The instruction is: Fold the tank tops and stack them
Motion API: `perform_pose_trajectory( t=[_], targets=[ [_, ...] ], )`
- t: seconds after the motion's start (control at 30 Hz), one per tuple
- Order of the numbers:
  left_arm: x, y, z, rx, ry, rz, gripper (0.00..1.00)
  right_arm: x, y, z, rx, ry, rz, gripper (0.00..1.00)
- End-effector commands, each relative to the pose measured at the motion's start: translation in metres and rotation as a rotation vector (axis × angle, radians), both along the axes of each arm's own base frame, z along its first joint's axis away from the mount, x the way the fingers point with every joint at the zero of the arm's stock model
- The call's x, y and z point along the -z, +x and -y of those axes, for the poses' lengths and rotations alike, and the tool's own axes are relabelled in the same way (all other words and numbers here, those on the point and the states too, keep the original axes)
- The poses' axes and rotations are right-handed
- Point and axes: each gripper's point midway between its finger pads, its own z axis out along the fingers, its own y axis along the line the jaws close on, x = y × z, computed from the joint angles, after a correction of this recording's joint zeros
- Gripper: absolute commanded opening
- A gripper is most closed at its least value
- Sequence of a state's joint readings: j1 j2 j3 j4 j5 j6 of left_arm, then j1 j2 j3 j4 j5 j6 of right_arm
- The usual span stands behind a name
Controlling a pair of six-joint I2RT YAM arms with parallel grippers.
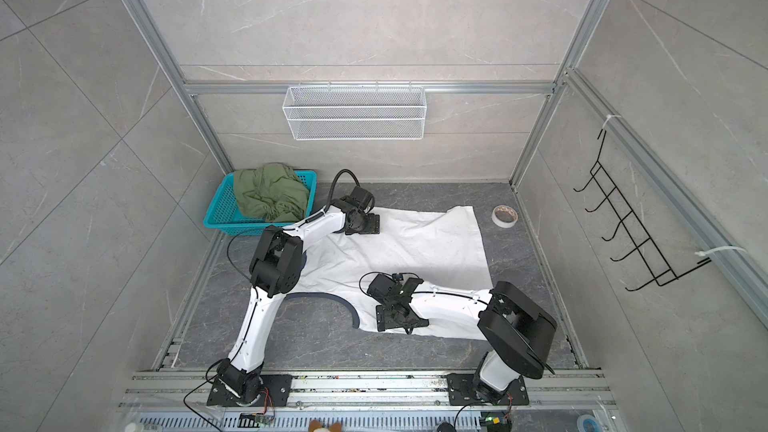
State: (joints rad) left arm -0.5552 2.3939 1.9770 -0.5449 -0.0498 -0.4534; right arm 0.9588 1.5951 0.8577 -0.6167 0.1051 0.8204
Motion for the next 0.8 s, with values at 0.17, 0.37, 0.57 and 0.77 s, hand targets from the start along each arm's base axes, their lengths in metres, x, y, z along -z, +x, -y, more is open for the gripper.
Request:
perform_pose_trajectory(
  t=[0.17, 0.37, 0.57, 0.77],
  targets=[
    [0.017, 0.033, -0.007, 0.007, 0.035, 0.041, 0.76, 0.021, -0.029, 0.036, 0.051, -0.108, -0.07, 0.97],
    [0.016, 0.058, -0.003, 0.045, 0.046, 0.094, 0.74, 0.027, -0.036, 0.049, 0.088, -0.141, -0.083, 0.98],
    [-0.002, 0.064, 0.008, 0.073, 0.007, 0.105, 0.75, 0.014, -0.027, 0.049, 0.096, -0.118, -0.042, 0.98],
    [-0.059, 0.039, 0.013, 0.095, -0.027, 0.1, 0.83, -0.025, 0.012, 0.059, 0.159, 0.004, 0.039, 0.98]
  ],
)
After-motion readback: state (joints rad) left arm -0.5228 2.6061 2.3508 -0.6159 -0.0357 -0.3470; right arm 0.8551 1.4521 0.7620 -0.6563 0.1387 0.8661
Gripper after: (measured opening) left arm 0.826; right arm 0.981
